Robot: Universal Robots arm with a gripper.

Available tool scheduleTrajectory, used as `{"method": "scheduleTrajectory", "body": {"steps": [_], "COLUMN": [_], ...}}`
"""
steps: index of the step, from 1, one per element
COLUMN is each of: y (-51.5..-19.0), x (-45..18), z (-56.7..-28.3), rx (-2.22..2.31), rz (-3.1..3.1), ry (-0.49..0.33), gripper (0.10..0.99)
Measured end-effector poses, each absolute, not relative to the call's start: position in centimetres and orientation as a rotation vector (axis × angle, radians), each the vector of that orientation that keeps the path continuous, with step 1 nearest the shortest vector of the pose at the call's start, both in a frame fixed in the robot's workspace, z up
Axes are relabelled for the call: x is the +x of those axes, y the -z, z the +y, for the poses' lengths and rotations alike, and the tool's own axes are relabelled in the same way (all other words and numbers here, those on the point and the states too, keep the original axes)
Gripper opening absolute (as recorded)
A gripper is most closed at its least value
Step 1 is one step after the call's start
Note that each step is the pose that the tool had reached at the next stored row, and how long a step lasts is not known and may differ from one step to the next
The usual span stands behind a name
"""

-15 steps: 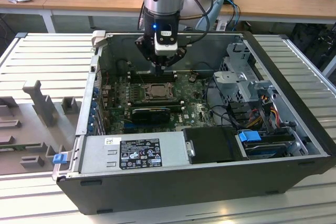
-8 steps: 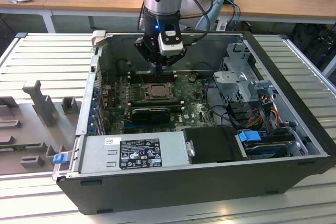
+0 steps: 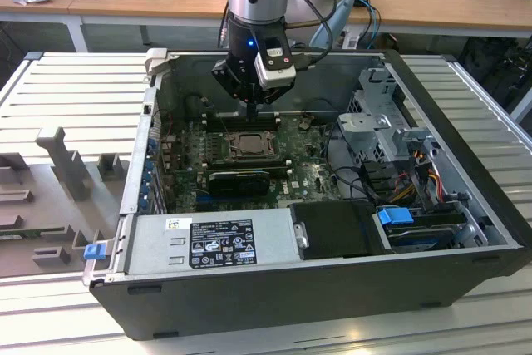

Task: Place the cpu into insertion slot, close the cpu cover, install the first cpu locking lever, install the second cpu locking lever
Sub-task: 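Install the first cpu locking lever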

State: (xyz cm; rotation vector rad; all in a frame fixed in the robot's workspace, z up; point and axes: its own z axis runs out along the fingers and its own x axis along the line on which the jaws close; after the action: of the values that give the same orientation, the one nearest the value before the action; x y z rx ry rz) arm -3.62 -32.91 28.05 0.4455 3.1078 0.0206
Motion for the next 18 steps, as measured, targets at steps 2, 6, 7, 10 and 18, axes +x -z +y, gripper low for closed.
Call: {"method": "scheduleTrajectory", "body": {"steps": [2, 6, 7, 10, 18], "y": [-28.05, -28.05, -28.05, -28.05, -28.03], "x": [-3.62, -3.63, -3.63, -3.63, -3.64], "z": [-32.91, -32.91, -32.91, -32.91, -32.92], "rx": [0.418, 0.345, 0.312, 0.248, 0.036], "rz": [3.112, 3.121, 3.125, 3.131, 3.141], "ry": [-0.021, -0.021, -0.021, -0.021, -0.023], "gripper": [0.106, 0.106, 0.106, 0.106, 0.106]}}
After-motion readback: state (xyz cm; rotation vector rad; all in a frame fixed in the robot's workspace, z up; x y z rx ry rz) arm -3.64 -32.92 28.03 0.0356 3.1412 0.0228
